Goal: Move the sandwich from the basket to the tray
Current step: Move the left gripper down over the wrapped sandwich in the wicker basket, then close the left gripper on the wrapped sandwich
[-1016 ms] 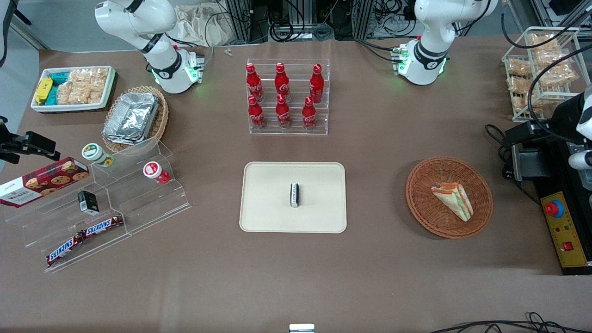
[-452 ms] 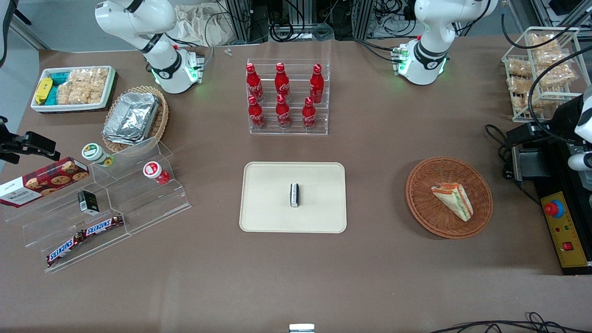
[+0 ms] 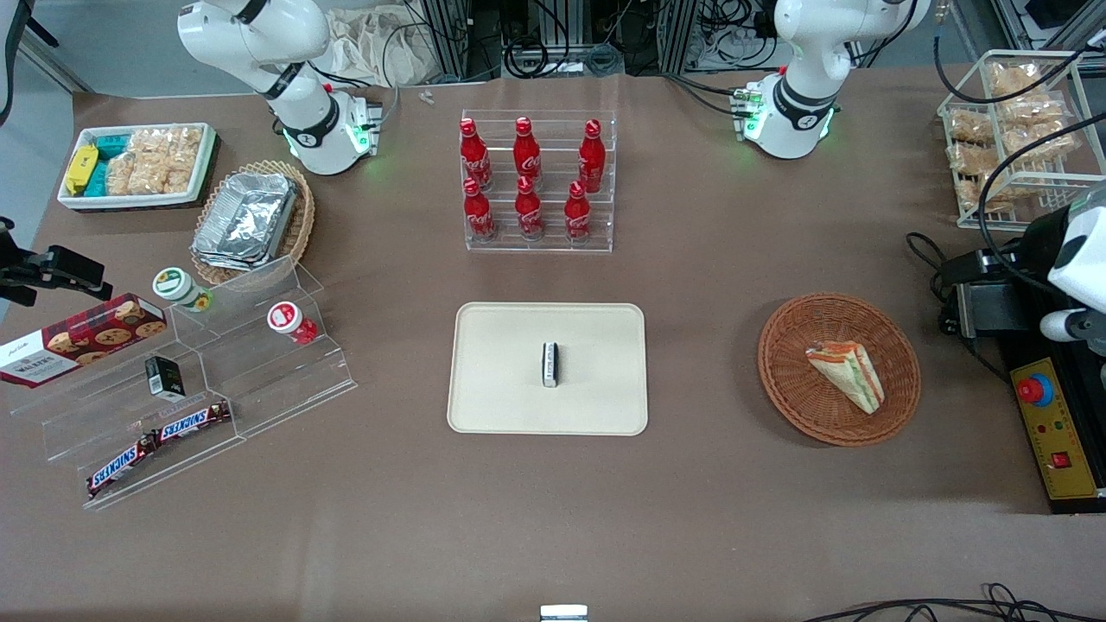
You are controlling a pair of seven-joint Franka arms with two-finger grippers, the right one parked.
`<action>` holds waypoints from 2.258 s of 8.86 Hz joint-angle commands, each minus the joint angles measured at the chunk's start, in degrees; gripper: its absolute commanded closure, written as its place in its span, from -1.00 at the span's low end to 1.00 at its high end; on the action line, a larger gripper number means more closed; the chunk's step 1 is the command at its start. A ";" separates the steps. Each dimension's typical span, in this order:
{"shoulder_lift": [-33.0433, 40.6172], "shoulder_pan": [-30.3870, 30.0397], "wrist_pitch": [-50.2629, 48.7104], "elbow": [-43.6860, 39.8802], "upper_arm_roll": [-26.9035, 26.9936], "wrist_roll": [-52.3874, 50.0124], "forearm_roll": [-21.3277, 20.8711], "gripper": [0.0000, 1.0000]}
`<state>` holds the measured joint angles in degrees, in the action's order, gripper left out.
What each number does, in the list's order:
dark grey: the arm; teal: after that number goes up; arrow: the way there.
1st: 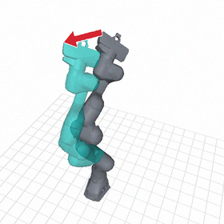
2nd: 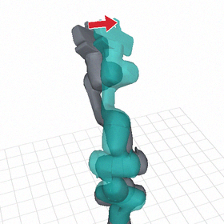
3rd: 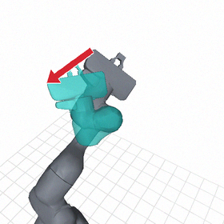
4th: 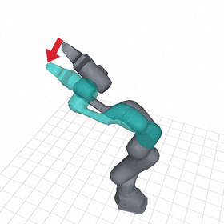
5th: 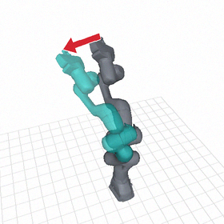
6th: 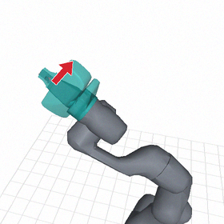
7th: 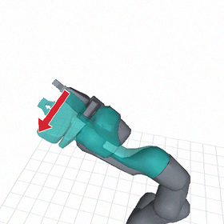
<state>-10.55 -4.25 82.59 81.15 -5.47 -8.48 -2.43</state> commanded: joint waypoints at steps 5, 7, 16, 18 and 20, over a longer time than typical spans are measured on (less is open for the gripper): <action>-0.34 -4.27 18.80 20.51 -0.06 -3.54 -0.91 -0.98; -2.87 -3.75 32.30 28.25 -0.24 -13.25 -1.00 -0.98; -15.20 -1.55 51.18 33.71 -0.59 -36.26 -4.32 -0.87; -15.02 -1.99 50.57 33.64 -0.59 -36.26 -4.43 -0.32; -14.50 -1.99 47.77 32.59 -0.68 -36.26 -4.43 0.34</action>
<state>-26.56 -6.07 132.06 113.39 -5.96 -43.44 -5.45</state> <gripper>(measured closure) 0.392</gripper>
